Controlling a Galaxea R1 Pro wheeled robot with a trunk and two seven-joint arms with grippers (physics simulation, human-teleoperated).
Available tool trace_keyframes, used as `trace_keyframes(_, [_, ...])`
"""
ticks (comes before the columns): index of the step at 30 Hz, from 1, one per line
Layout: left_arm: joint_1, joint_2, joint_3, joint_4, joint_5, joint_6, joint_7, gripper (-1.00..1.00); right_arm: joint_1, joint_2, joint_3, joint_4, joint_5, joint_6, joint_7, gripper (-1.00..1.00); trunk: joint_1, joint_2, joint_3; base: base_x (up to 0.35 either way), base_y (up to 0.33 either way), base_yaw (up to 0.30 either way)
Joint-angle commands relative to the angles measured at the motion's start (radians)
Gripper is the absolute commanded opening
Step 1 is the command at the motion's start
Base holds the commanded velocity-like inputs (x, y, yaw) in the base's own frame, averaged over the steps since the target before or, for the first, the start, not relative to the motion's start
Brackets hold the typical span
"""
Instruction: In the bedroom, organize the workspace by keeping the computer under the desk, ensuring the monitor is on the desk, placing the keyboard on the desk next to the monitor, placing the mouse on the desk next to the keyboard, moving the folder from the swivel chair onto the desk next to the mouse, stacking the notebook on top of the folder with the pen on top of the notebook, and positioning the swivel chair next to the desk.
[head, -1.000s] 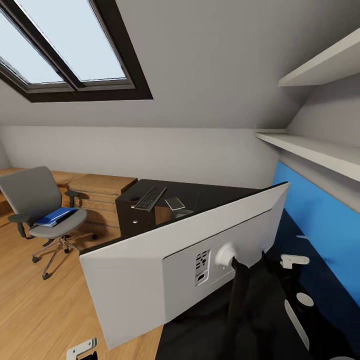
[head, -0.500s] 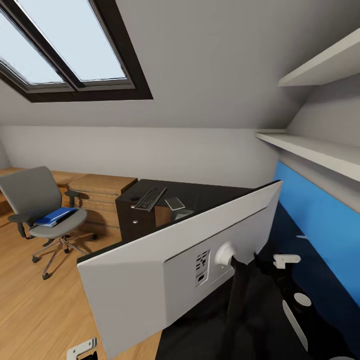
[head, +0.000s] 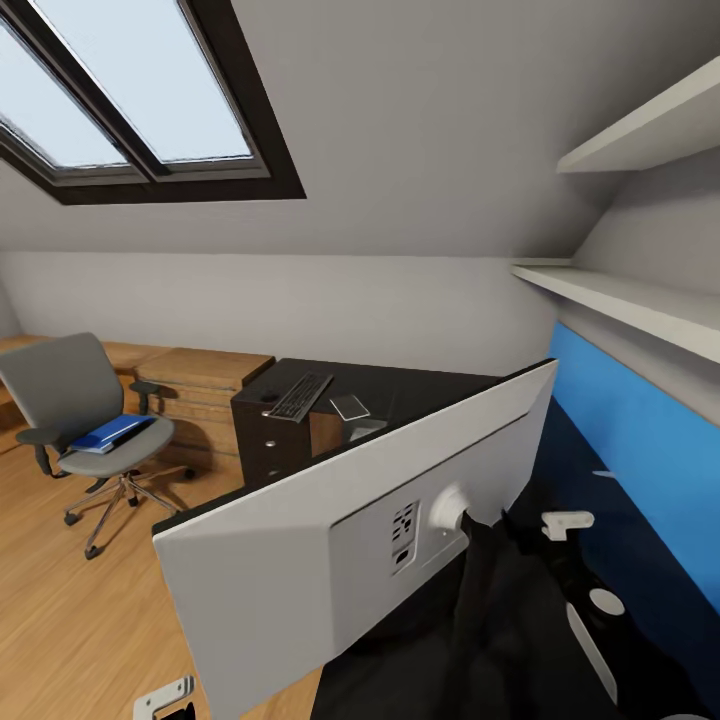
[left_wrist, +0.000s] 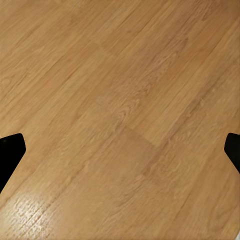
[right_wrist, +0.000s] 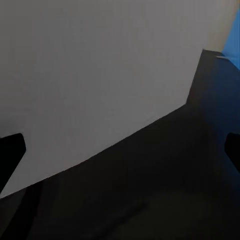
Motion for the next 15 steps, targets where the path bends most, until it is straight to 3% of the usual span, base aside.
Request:
trace_keyframes(1, [-0.001, 0.0, -0.002, 0.0, 0.011, -0.004, 0.002, 1.0, -0.001, 0.0, -0.004, 0.005, -0.008, -0.002, 0.007, 1.0, 0.0, -0.001, -0.001, 0.0, 0.0, 0.0])
trace_keyframes(6, [-0.001, 0.0, -0.002, 0.0, 0.011, -0.004, 0.002, 1.0, -0.001, -0.001, -0.016, 0.011, -0.009, 0.0, 0.002, 1.0, 0.0, -0.001, -0.001, -0.055, 0.0, 0.0])
trace_keyframes(15, [-0.001, 0.001, -0.001, 0.0, 0.011, -0.003, 0.003, 1.0, -0.001, 0.0, -0.05, 0.014, -0.009, 0.002, -0.01, 1.0, 0.0, -0.001, -0.001, -0.286, 0.0, 0.0])
